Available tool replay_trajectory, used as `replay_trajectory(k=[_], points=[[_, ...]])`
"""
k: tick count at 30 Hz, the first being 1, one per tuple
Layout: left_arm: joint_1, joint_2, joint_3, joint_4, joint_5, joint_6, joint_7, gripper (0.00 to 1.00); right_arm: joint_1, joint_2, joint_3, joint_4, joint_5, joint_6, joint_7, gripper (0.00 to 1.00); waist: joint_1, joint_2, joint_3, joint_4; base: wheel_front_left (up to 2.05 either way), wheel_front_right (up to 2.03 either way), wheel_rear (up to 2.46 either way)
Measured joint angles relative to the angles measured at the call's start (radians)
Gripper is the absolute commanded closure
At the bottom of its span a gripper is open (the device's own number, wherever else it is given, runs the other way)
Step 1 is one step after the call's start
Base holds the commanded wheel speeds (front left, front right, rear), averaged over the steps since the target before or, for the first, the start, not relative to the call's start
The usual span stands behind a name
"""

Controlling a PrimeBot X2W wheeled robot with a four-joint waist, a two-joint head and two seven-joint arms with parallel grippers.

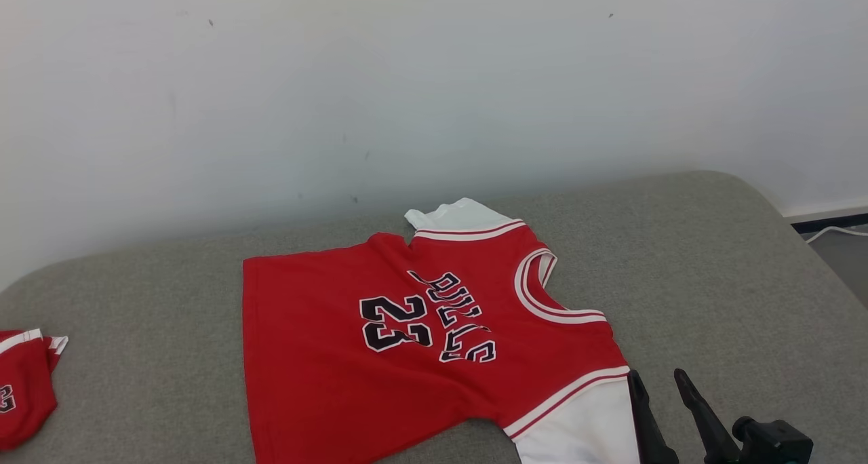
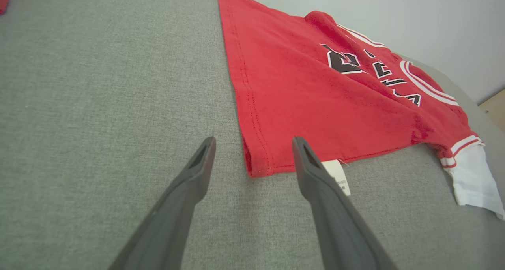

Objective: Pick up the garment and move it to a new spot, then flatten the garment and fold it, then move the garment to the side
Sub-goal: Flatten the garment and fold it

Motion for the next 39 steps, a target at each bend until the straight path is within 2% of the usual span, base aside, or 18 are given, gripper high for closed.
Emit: replay_trajectory(k=[9,21,22,25,26,39], points=[[-0.084,-0.007,-0.008,0.142,-0.017,0.031,0.166,0.0,-0.022,0.0,0.012,0.001,-0.009,0.016,-0.001,0.0,0.0,0.0,0.021,-0.029,0.0,0.0,0.0],[-0.163,-0.003,-0.016,0.218,-0.014,0.048,0.243,0.01,-0.022,-0.001,0.008,0.004,-0.012,0.017,-0.008,0.0,0.0,0.0,0.043,-0.043,0.0,0.0,0.0],[-0.165,-0.001,-0.02,0.22,-0.013,0.048,0.247,0.13,-0.022,-0.001,0.007,0.004,-0.012,0.017,-0.008,0.0,0.0,0.0,0.044,-0.043,0.0,0.0,0.0],[-0.179,0.004,-0.026,0.23,-0.009,0.046,0.259,0.85,-0.021,-0.001,0.005,0.006,-0.013,0.017,-0.008,0.0,0.0,0.0,0.048,-0.038,0.0,0.0,0.0],[-0.18,0.005,-0.027,0.233,-0.008,0.04,0.261,1.0,-0.021,0.0,0.006,0.007,-0.016,0.018,-0.008,0.0,0.0,0.0,0.049,-0.036,0.0,0.0,0.0],[-0.199,0.003,-0.051,0.24,-0.011,0.013,0.281,1.0,-0.021,-0.003,0.006,0.027,-0.017,0.025,-0.008,0.0,0.0,0.0,0.063,-0.016,0.0,0.0,0.0]])
